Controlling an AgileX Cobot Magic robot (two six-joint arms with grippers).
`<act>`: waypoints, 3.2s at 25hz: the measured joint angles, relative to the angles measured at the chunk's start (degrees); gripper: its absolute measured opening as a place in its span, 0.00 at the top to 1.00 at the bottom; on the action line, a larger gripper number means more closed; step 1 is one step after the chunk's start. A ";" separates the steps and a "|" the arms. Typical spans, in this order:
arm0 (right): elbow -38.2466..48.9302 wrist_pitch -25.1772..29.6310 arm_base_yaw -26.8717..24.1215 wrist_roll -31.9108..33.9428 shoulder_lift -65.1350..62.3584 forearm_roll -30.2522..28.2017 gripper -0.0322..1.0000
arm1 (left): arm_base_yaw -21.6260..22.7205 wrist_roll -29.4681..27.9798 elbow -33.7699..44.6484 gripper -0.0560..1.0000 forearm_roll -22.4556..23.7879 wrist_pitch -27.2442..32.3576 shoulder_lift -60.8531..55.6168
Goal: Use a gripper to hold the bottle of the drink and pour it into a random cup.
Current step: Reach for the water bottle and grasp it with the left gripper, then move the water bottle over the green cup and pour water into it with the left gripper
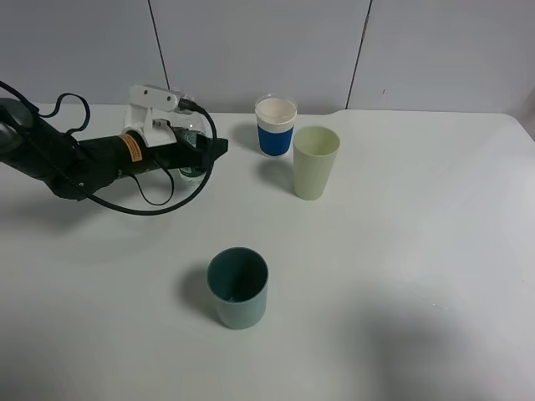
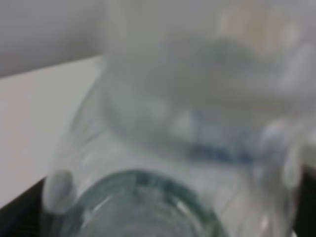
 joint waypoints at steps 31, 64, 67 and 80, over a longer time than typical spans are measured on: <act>0.00 0.00 0.00 0.00 0.00 0.02 0.35 | -3.95 -0.23 -0.72 0.48 -14.42 22.20 -13.77; 0.00 0.00 0.00 0.00 0.00 0.02 0.35 | -15.85 62.02 23.29 0.48 -29.91 19.51 -43.02; 0.00 0.00 0.00 0.00 0.00 0.02 0.35 | -16.07 65.57 25.33 0.48 -29.91 19.36 -43.08; 0.00 0.00 0.00 0.00 0.00 0.02 0.35 | -21.74 84.25 29.34 0.48 -31.07 18.77 -43.14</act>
